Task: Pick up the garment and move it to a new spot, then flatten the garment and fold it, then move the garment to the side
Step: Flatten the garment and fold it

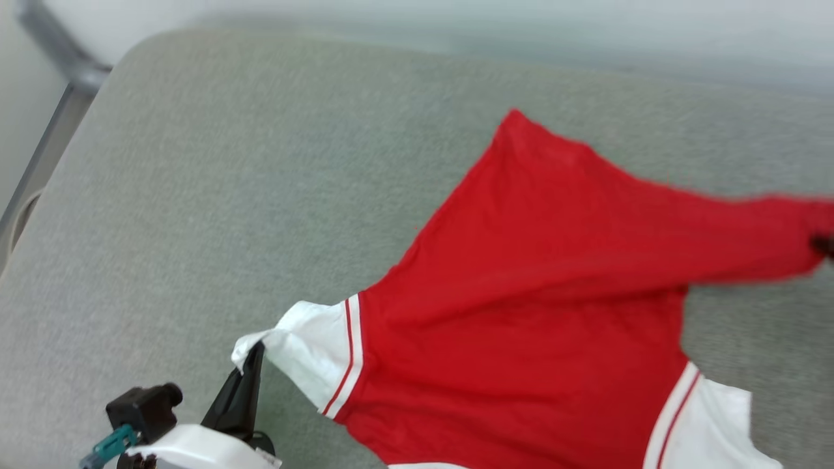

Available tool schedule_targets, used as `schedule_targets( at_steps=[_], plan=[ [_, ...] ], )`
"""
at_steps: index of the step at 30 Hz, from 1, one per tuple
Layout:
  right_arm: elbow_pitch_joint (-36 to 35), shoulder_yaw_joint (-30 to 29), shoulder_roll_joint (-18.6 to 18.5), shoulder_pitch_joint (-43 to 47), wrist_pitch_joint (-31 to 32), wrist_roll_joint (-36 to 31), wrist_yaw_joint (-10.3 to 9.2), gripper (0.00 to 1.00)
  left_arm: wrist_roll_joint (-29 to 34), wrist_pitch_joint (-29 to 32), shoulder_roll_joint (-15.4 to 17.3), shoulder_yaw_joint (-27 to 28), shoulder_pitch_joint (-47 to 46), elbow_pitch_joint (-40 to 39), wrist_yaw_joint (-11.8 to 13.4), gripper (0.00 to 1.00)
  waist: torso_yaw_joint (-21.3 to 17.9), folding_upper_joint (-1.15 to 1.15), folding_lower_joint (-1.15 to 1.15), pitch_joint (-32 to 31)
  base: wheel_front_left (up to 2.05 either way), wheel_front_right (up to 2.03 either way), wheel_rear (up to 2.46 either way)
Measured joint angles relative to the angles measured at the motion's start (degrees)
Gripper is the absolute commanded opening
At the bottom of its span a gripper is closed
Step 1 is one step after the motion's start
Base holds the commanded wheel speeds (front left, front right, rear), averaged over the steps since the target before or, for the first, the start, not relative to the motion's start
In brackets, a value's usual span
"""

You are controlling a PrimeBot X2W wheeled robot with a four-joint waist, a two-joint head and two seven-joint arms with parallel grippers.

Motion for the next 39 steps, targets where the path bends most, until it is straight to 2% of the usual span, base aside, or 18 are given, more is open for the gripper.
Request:
schedule_targets(
  at_steps=[7,12,18,22,23,24,25,34,39],
  plan=[
    [-7.70,-5.99,-0.49,20.19,0.26,2.30,0.00,0.00,-0.63,0.38,1.16,0.80,3.29,-1.77,1.40,0.00,-4.20,0.00,0.00,-4.17,0.00,0.00,0.00],
    [-10.53,-8.93,2.20,32.13,1.90,2.55,0.00,0.00,-0.78,0.38,1.56,1.23,4.38,-2.46,2.05,0.00,-6.65,0.00,0.00,-5.60,0.00,0.00,0.00],
    [-8.62,-7.93,6.61,41.16,1.90,1.47,0.00,0.00,-0.77,0.63,1.57,0.82,4.25,-2.47,2.00,0.00,-6.98,0.00,0.00,-5.70,0.00,0.00,0.00],
    [-6.80,-7.14,8.01,42.46,0.59,1.40,0.00,0.00,-0.76,0.62,1.59,0.66,4.09,-2.13,2.00,0.00,-6.91,0.00,0.00,-5.82,0.00,0.00,0.00],
    [-6.54,-7.23,8.33,42.45,-0.02,1.49,0.00,0.11,-0.76,0.62,1.59,0.62,4.08,-2.03,2.00,0.00,-6.88,0.00,0.00,-5.93,0.00,0.00,0.00],
    [-6.43,-7.43,8.60,42.35,-0.71,1.49,0.00,0.40,-0.76,0.62,1.59,0.56,4.08,-1.97,2.00,0.00,-6.84,0.00,0.00,-6.04,0.00,0.00,0.00],
    [-6.44,-7.72,8.78,42.30,-1.36,1.51,-0.01,1.00,-0.76,0.60,1.59,0.57,4.08,-1.93,2.00,0.00,-6.85,0.00,0.00,-6.16,0.00,0.00,0.00],
    [-15.06,-14.01,7.28,33.52,-6.25,4.77,-0.01,1.00,-0.63,0.51,1.79,0.37,4.31,-2.52,2.11,0.00,-6.31,0.00,0.00,-6.98,0.00,0.00,0.00],
    [-19.34,-14.17,6.98,24.24,-6.80,3.88,-0.02,1.00,-0.34,0.56,1.72,-0.11,3.58,-2.97,2.08,0.00,-5.21,0.00,0.00,-5.91,0.00,0.00,0.00]
  ],
)
